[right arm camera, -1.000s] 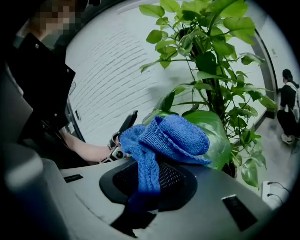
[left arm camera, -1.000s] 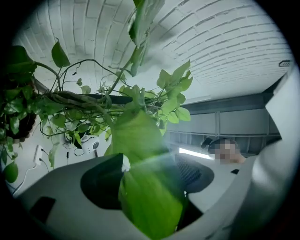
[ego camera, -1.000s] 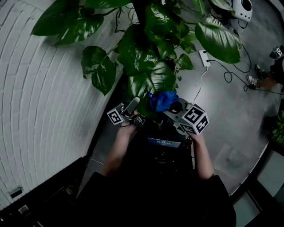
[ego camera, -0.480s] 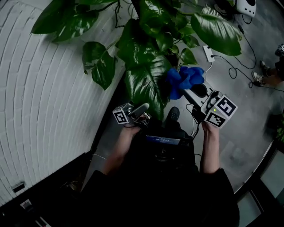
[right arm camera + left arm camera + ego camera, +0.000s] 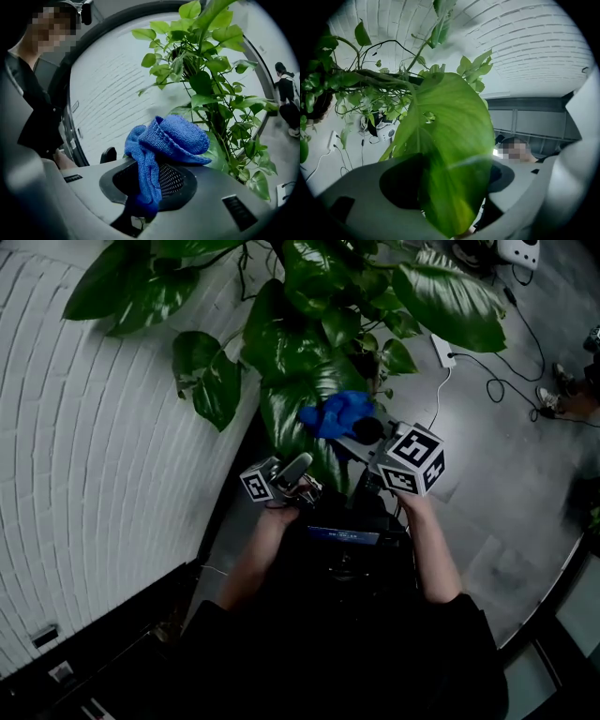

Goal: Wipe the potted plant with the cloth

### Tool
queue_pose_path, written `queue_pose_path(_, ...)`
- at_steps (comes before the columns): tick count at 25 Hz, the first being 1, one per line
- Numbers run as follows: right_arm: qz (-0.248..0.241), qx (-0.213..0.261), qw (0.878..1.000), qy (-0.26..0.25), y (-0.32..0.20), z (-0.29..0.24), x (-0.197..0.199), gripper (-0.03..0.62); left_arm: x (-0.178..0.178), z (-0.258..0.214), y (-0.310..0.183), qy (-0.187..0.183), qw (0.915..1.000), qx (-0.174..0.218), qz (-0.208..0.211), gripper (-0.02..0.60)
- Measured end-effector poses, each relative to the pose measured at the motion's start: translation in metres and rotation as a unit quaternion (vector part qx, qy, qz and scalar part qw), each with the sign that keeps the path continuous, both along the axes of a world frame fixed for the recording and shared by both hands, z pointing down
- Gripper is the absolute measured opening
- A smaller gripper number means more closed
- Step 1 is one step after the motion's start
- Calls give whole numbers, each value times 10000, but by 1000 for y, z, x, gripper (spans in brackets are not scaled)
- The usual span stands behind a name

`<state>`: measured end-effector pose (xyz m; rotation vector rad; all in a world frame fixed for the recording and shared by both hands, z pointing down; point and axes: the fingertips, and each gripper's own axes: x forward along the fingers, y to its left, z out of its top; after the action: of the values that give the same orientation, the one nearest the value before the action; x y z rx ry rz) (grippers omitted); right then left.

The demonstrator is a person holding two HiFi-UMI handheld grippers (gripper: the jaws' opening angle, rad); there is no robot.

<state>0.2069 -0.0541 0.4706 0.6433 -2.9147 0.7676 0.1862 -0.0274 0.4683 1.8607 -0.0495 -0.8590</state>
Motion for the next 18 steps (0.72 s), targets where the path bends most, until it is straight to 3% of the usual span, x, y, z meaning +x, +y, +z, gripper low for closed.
queue_pose_path(7,-342,-51,9991,254,42,17,3,107,-1,-5,-5,203,9997,-65,-88,373)
queue_pose_path(12,-889,-130,9944,554,81,35,-3,107,3,-8,-7,186,9998,1,-72,368)
queue_pose_path(15,-870,-207,9952,393,89,37,10,107,6,1,-6,-145,9999,42,-71,368)
queue_pose_path(18,-505,-271,9983,-141,80,19,40,107,0,18,-8,-831,9963,83,-204,375)
